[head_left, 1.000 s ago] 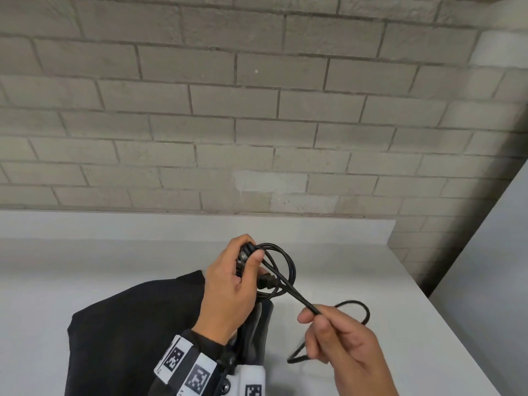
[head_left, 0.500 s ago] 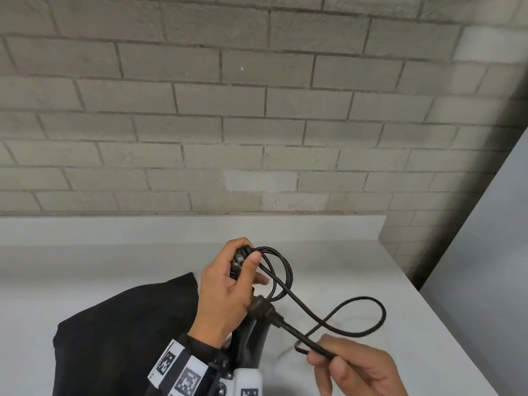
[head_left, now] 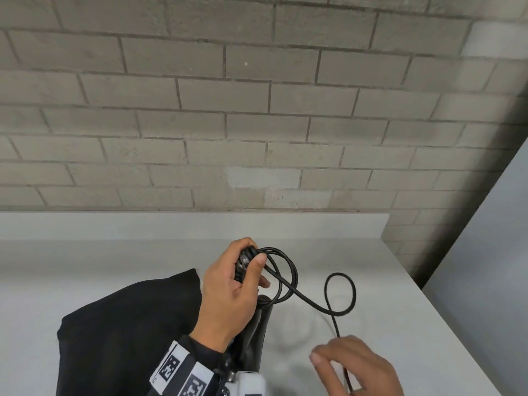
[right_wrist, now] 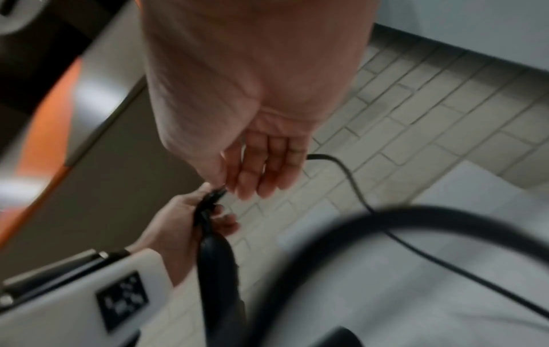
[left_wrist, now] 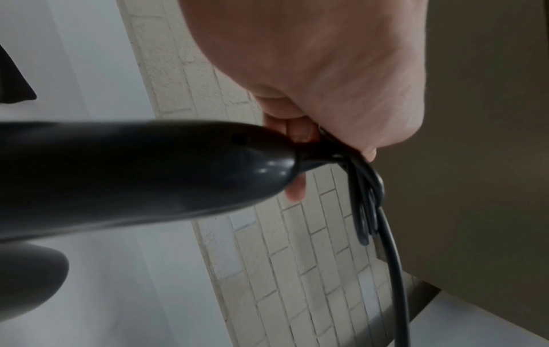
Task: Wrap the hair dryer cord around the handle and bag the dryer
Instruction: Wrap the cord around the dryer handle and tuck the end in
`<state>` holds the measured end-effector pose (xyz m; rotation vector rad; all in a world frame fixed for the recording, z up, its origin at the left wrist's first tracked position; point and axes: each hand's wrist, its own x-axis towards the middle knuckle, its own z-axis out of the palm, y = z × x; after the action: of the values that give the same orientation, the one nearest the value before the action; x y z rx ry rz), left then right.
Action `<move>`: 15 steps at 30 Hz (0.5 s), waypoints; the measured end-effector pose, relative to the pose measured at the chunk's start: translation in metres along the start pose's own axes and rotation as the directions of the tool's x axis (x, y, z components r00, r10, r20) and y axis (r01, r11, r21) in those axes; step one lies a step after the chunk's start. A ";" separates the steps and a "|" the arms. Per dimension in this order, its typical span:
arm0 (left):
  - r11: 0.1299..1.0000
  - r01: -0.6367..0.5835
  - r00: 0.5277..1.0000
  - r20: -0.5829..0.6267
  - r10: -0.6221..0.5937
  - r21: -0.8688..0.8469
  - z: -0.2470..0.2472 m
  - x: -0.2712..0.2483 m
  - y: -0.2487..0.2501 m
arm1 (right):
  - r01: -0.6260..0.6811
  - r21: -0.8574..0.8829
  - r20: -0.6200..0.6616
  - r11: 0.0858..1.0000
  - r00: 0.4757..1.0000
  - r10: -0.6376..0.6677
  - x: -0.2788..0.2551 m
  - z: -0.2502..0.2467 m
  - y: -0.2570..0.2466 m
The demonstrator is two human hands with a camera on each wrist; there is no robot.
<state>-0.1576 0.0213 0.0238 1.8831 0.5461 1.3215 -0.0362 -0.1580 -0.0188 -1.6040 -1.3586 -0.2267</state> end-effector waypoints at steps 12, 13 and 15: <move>0.997 -0.047 0.999 -0.011 0.048 0.057 0.003 -0.005 0.001 | 0.088 -0.225 0.148 0.970 0.987 -0.056 0.069 -0.002 -0.047; 0.996 -0.055 0.998 -0.004 0.056 0.063 0.002 -0.005 0.001 | 0.151 -0.233 0.158 0.961 0.981 -0.116 0.074 -0.007 -0.050; 0.994 -0.088 0.996 0.021 0.087 0.071 0.000 -0.005 0.002 | 0.270 -0.228 0.194 0.936 0.954 -0.228 0.088 -0.017 -0.053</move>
<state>-0.1600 0.0162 0.0224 1.9965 0.5131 1.3558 -0.0415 -0.1197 0.0780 -1.6831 -1.7210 -0.4442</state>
